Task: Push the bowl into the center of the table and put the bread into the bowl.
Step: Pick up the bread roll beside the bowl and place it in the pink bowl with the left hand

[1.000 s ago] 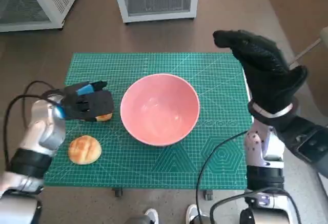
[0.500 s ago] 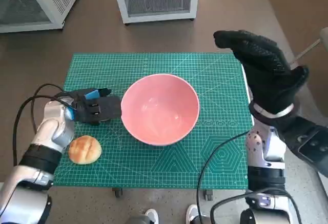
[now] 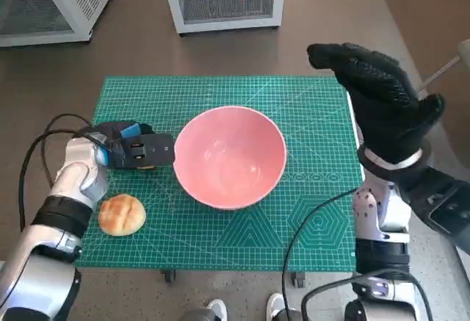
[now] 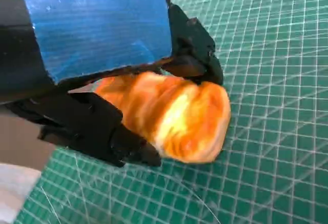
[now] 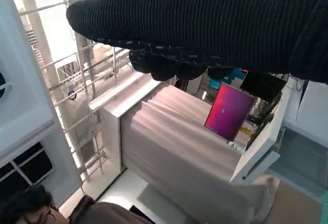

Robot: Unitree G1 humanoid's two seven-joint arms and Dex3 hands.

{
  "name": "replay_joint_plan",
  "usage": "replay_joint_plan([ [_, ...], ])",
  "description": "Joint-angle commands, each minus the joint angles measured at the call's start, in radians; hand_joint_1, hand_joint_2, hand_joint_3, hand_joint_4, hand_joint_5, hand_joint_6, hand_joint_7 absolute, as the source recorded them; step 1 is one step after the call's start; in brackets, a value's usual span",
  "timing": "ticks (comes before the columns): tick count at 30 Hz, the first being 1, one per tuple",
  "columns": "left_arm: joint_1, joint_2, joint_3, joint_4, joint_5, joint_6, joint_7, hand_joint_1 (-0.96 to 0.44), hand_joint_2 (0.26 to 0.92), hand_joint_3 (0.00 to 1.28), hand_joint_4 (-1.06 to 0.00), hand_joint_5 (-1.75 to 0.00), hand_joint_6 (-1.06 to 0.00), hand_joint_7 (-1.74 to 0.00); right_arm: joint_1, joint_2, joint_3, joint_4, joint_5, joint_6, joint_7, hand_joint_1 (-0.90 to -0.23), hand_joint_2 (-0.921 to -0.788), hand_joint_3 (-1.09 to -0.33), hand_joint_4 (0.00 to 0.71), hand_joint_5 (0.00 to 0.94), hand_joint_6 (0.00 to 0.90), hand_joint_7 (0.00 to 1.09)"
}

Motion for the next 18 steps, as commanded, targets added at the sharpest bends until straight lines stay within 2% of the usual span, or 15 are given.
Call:
replay_joint_plan([
  [1, -0.010, -0.001, -0.009, 0.003, 0.015, 0.004, -0.010, 0.00, 0.915, 0.10, -0.56, -1.34, -0.70, -1.03, 0.027, -0.008, -0.005, -0.003, -0.007, 0.004, -0.006, -0.615, -0.921, -0.725, 0.254, 0.005, 0.262, 0.06],
  [5, -0.008, 0.011, -0.001, -0.029, 0.012, 0.012, -0.019, 0.00, 0.919, 0.11, -0.57, -1.32, -0.65, -1.11, 0.025, -0.008, -0.006, 0.005, -0.009, 0.000, -0.007, -0.612, -0.921, -0.725, 0.254, 0.004, 0.263, 0.06],
  [13, 0.026, 0.065, 0.079, -0.215, -0.026, 0.031, -0.031, 0.00, 0.920, 0.12, -0.57, -1.33, -0.63, -1.12, 0.021, -0.009, -0.007, 0.012, -0.005, 0.004, -0.004, -0.612, -0.921, -0.724, 0.254, 0.003, 0.263, 0.06],
  [18, 0.056, 0.094, 0.139, -0.381, -0.045, 0.064, -0.067, 0.00, 0.921, 0.12, -0.58, -1.22, -0.62, -1.23, 0.022, -0.011, -0.007, 0.009, -0.004, 0.009, -0.005, -0.613, -0.921, -0.723, 0.254, 0.003, 0.264, 0.06],
])
